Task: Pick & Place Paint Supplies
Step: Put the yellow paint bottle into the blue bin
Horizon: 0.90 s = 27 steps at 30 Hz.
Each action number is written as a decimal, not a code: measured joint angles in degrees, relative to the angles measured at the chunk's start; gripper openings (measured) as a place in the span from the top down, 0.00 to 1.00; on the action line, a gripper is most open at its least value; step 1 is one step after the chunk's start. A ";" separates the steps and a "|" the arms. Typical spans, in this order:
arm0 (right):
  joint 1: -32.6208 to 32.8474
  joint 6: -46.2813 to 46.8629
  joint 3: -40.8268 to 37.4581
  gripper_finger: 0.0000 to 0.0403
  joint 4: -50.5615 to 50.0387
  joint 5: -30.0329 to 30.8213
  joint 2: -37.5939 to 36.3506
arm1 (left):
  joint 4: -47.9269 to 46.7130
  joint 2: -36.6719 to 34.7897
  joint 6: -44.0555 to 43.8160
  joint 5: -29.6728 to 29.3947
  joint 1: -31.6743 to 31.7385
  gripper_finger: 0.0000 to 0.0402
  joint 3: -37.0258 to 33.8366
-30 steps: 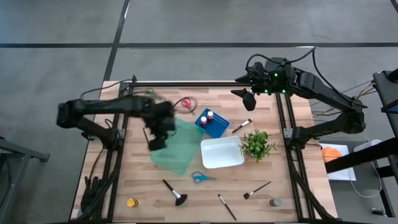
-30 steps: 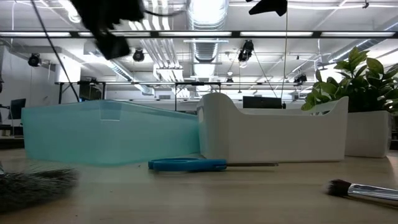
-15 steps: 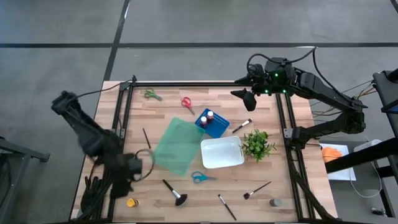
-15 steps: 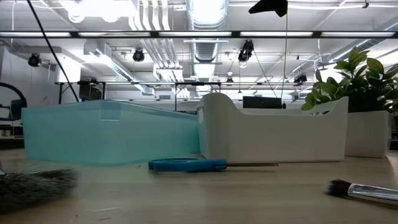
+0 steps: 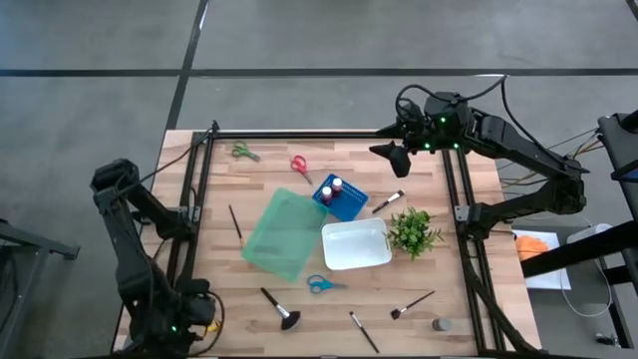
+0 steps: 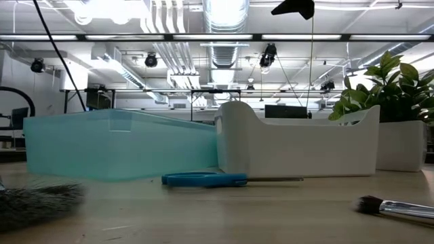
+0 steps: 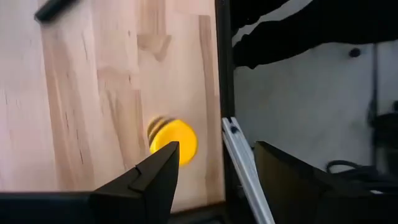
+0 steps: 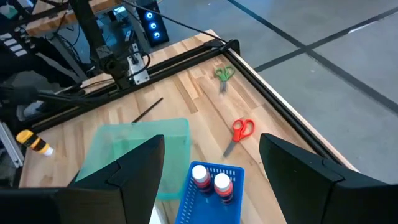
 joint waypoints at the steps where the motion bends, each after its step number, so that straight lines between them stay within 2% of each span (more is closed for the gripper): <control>1: 0.00 0.42 0.00 0.35 0.02 0.00 0.03 | 0.15 0.88 1.38 -0.33 0.03 0.46 -0.03; 8: 0.00 2.48 0.00 0.35 0.10 0.11 0.09 | 0.44 4.67 6.66 -2.82 -0.21 0.46 -0.56; 27: 0.00 4.98 0.00 0.35 0.21 0.25 0.09 | 3.47 4.93 10.41 -3.47 -1.46 0.46 -3.66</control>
